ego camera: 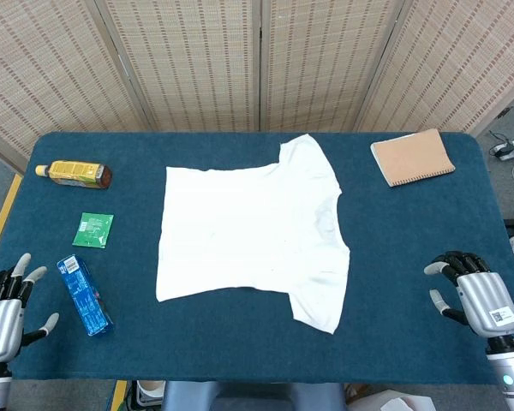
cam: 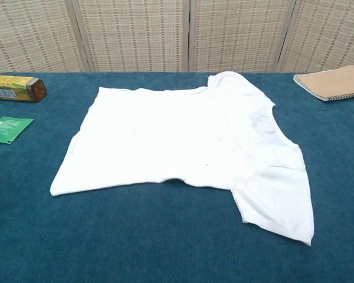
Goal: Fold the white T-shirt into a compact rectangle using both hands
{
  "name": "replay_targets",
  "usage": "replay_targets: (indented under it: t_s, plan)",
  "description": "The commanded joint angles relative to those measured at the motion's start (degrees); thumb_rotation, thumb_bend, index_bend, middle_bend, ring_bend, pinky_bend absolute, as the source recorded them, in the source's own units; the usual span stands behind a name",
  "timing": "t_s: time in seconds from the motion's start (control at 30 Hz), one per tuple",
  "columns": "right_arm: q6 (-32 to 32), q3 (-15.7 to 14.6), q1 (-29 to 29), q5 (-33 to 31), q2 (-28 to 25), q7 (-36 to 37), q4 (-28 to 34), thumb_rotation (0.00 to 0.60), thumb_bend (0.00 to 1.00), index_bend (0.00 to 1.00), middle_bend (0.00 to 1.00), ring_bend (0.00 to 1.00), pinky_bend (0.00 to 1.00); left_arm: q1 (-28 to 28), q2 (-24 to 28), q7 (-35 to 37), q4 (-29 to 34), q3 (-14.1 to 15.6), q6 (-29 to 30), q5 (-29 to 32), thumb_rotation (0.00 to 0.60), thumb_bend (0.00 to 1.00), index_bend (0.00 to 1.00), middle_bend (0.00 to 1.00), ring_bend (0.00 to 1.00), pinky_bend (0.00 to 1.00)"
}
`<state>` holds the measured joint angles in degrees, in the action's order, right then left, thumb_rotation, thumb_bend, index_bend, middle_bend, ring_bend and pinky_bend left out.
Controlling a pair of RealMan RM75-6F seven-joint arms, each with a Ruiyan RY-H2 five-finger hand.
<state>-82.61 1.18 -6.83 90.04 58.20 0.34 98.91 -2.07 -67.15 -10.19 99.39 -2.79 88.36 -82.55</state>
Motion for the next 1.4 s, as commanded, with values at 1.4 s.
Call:
replay_targets:
  t_s: [1.4]
  plan:
    - [-0.7,2.7,-1.5,-0.3,-0.2,-1.4,0.5,0.6,0.33,0.4,0.33,0.2,0.2,-14.3,-12.8,-3.4,-12.2,1.6,-17.2,-9.7,0.6,0.25,0.33,0.1,0.11,0.01]
